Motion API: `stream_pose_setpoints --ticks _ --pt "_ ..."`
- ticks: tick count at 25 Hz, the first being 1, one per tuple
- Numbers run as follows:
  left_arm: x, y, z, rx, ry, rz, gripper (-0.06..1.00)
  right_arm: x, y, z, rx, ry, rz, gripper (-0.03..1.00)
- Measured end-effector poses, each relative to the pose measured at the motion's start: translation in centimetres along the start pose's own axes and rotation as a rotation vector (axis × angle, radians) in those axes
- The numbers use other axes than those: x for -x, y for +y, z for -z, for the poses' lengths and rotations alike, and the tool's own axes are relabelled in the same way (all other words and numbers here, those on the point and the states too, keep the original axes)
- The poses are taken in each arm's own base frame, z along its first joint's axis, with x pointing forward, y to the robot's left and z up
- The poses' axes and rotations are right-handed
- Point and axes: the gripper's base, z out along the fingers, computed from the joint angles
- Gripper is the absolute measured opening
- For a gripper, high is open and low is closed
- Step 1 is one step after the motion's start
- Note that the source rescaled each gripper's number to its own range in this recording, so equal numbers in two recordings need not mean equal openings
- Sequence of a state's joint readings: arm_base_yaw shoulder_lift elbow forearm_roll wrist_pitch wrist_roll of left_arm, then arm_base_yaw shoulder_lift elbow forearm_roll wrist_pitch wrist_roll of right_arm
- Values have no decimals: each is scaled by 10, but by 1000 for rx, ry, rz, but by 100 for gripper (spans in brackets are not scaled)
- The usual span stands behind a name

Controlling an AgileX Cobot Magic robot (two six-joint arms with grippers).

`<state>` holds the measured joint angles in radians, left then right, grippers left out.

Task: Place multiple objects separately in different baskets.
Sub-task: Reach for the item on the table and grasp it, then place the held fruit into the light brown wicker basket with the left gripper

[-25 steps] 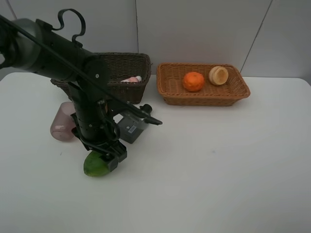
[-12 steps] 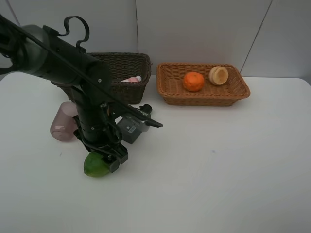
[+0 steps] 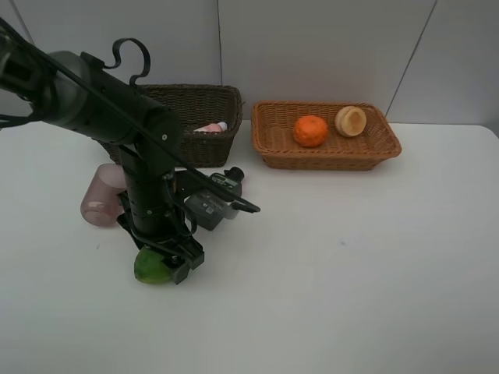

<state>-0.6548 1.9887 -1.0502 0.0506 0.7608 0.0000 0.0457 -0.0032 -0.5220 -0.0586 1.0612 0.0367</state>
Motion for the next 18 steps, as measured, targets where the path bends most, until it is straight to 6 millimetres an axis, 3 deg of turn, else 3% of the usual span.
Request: stream_pose_setpoints --ticks 2,4,5,6,7,18 --pt "0 0 0 0 0 0 100 0 0 0 0 0 0 82" --pt "0 0 0 0 0 13 86 0 0 0 0 0 0 82" --pt "0 0 0 0 0 20 63 0 0 0 0 0 0 82" --pt "0 0 0 0 0 34 24 0 0 0 0 0 0 82" --pt "0 0 0 0 1 48 0 0 0 0 0 0 0 82" --pt "-1 0 0 1 12 94 3 0 0 0 0 0 0 82"
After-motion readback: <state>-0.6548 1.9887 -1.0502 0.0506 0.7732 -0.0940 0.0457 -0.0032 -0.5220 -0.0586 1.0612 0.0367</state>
